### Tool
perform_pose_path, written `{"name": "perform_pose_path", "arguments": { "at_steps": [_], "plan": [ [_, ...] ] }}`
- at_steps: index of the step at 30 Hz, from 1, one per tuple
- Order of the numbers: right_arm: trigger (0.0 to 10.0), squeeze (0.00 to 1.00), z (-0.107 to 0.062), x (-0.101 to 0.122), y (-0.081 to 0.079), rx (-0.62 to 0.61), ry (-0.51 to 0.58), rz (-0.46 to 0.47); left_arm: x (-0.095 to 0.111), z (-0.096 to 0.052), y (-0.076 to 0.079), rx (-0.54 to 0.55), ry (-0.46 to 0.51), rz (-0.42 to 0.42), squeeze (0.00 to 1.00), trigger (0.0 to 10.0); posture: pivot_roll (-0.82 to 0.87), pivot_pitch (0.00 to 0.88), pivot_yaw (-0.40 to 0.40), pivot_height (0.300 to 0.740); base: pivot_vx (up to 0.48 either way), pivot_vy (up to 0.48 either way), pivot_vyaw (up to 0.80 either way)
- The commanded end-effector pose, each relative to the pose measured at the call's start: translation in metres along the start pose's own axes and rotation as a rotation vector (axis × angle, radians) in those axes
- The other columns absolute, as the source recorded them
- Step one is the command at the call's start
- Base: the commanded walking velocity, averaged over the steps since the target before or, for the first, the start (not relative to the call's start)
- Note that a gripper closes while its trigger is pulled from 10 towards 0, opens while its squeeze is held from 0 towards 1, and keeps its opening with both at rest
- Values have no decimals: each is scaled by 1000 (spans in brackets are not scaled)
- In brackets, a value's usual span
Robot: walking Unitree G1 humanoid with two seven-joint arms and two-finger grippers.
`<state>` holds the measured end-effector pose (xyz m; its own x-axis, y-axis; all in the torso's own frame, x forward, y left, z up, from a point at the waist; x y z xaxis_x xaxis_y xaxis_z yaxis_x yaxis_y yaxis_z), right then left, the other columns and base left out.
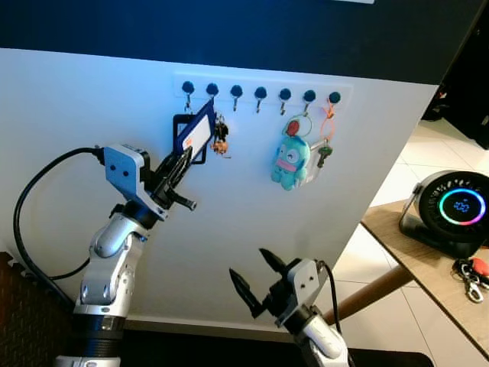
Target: Hang keys on a hook
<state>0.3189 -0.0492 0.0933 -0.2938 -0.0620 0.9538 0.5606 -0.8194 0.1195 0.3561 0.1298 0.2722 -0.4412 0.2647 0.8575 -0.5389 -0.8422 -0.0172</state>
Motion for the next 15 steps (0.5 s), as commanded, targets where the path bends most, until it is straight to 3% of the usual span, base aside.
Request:
{"name": "perform_pose_path", "arguments": {
  "at_steps": [1,9,15],
  "plan": [
    [10000,0,2,3,0,-1,5,4,3,3,1,-9,9,-16,0,10000,97,59,-67,740,0,0,0],
    [10000,0,2,5,3,12,-5,14,2,3,21,-119,-24,-15,0,10000,101,57,-71,740,0,0,0],
    [10000,0,2,3,2,20,-18,18,5,2,23,-127,-23,-16,0,10000,105,54,-76,740,0,0,0]
  ]
}}
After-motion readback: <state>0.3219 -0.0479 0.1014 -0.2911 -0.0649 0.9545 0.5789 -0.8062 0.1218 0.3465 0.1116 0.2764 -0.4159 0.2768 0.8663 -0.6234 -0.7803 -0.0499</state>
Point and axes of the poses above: a point about 5 cm out from each wrist's last joint towards the gripper, its own z axis pointing out of the wrist towards the gripper, its own x axis along the axis of the wrist's last joint, y = z × x, the point moved 6 cm from there along z, pointing out of the wrist towards the gripper, and after that the axes turned 8 degrees about -z, right-handed, at the moved point
